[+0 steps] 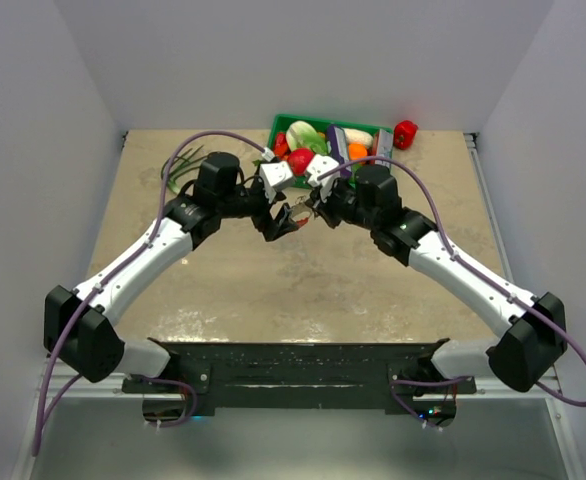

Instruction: Remove the keys from the keyring

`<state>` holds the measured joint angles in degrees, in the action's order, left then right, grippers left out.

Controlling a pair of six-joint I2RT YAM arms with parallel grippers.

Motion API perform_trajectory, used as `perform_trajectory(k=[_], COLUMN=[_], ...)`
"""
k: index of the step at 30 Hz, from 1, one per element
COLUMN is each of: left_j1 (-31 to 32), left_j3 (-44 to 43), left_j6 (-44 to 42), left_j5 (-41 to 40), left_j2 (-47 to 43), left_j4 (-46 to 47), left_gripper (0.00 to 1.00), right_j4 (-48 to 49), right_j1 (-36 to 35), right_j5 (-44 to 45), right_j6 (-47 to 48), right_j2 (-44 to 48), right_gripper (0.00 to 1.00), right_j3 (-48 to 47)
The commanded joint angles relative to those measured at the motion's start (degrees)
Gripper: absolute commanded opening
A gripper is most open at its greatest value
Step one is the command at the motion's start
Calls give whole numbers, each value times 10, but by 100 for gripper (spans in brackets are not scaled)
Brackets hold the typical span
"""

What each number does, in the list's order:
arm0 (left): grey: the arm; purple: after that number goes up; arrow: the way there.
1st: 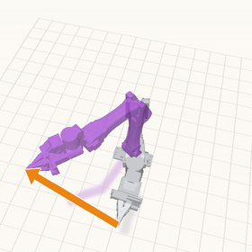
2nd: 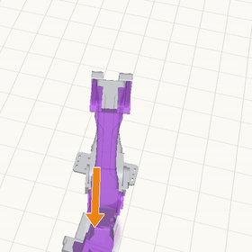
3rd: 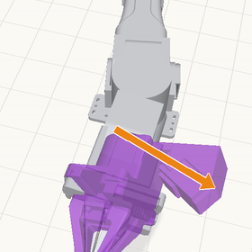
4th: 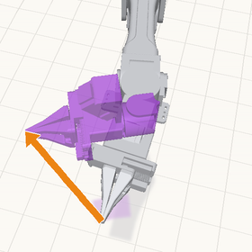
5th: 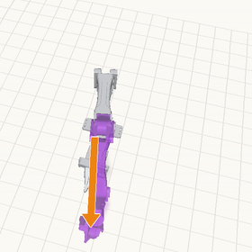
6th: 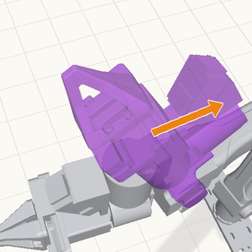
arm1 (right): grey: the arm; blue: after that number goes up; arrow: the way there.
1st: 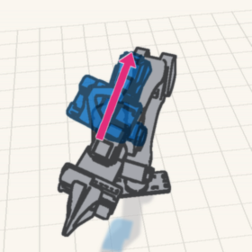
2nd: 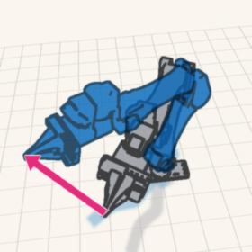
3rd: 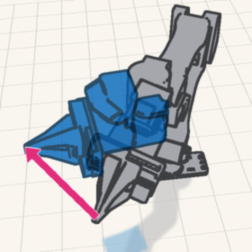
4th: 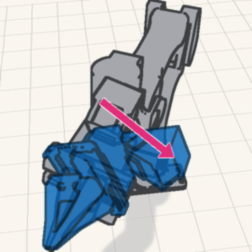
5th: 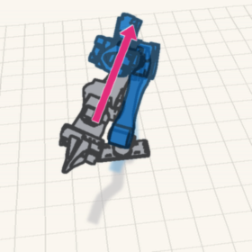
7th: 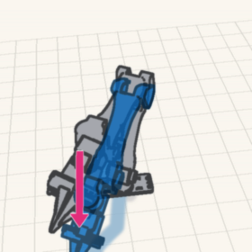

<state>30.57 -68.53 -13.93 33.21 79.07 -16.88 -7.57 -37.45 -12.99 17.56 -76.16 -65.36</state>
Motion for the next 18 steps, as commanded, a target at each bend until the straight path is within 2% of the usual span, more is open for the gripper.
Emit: perform_trajectory(k=[1, 8, 11, 14, 15, 18], left_j1=[3, 4, 4, 4, 3, 4], left_j3=[1, -8, -9, -8, -8, -10], left_j6=[4, 15, 15, 15, 13, 13], left_j5=[13, 2, -3, -3, -4, -10], left_j2=[-4, 9, 10, 9, 9, 8], left_j4=[17, 25, 27, 26, 25, 25], left_gripper=[85, 81, 75, 57, 47, 33], right_j4=[41, 33, 31, 29, 27, 27], right_j1=[4, 4, 4, 4, 4, 4], right_j5=[-47, -92, -104, -108, -111, -114], right_j6=[-23, -31, -35, -36, -36, -37], right_j2=[24, 29, 35, 37, 39, 40], right_gripper=[0, 0, 0, 0, 0, 0], right_j3=[-27, -28, -28, -28, -30, -31])
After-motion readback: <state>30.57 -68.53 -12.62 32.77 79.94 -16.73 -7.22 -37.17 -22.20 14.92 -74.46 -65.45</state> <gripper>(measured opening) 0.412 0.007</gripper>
